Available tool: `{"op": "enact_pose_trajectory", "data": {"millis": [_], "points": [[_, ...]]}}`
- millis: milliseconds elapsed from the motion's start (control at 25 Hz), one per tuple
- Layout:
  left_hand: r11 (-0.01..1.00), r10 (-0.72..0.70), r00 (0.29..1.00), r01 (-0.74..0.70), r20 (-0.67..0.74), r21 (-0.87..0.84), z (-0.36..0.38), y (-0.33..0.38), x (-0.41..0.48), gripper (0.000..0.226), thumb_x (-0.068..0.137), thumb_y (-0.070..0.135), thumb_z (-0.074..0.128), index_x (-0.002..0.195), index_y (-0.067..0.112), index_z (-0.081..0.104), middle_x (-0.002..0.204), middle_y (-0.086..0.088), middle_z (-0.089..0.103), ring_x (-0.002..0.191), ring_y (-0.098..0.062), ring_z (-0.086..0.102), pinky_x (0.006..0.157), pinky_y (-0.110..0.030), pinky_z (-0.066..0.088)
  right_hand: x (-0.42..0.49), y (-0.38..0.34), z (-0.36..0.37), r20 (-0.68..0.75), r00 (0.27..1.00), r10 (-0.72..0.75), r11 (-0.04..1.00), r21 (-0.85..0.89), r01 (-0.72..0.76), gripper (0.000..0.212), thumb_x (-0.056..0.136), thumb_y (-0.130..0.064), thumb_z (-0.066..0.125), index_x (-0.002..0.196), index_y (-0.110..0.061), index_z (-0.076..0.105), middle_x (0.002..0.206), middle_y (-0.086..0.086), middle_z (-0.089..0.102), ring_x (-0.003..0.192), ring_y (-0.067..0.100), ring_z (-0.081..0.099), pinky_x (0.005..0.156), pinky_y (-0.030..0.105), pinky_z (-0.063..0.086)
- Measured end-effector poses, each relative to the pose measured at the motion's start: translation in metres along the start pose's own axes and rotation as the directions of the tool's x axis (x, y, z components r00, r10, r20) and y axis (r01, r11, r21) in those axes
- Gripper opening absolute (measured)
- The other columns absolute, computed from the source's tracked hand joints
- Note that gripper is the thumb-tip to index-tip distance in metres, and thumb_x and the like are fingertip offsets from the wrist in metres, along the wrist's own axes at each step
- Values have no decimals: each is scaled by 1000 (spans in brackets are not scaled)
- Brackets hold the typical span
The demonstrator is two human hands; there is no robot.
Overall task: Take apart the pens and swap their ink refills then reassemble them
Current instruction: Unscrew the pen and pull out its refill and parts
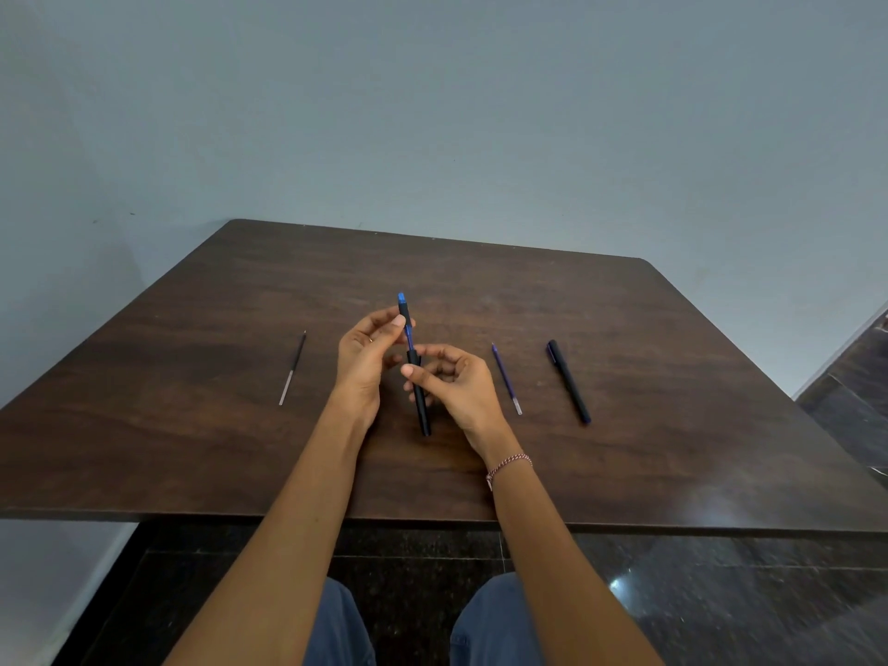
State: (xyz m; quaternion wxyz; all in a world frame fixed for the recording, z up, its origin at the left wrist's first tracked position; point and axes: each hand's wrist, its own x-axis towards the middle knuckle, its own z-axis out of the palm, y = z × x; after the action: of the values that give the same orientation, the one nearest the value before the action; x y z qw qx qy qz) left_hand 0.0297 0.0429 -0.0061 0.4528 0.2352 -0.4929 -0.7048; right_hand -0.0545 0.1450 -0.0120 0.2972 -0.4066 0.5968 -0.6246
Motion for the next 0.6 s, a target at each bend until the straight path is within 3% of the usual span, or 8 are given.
{"op": "enact_pose_trajectory", "data": {"millis": [240, 400, 600], "points": [[992, 36, 995, -47, -93, -115, -1, 1, 0, 10, 86, 9, 64, 89, 19, 65, 79, 3, 73, 70, -5, 67, 55, -18, 52, -1, -1, 1, 51, 999, 4, 998, -57, -1, 28, 79, -15, 77, 104, -16, 64, 68, 1, 71, 63, 12, 69, 54, 19, 51], [987, 144, 968, -155, -207, -40, 0, 1, 0, 13, 86, 8, 65, 89, 21, 65, 82, 1, 69, 70, -4, 66, 55, -18, 52, -3, -2, 2, 84, 996, 14, 995, -101, -5, 26, 77, -17, 78, 97, -25, 64, 68, 1, 71, 62, 11, 70, 54, 18, 51], [979, 200, 901, -203, -386, 32, -2, -2, 4, 13, 88, 10, 63, 99, 15, 65, 84, 3, 68, 68, -2, 64, 52, -15, 49, -3, -2, 2, 110, 994, 22, 984, -177, -2, 29, 77, -19, 78, 103, -21, 65, 74, 4, 72, 64, 13, 71, 58, 19, 54]]}}
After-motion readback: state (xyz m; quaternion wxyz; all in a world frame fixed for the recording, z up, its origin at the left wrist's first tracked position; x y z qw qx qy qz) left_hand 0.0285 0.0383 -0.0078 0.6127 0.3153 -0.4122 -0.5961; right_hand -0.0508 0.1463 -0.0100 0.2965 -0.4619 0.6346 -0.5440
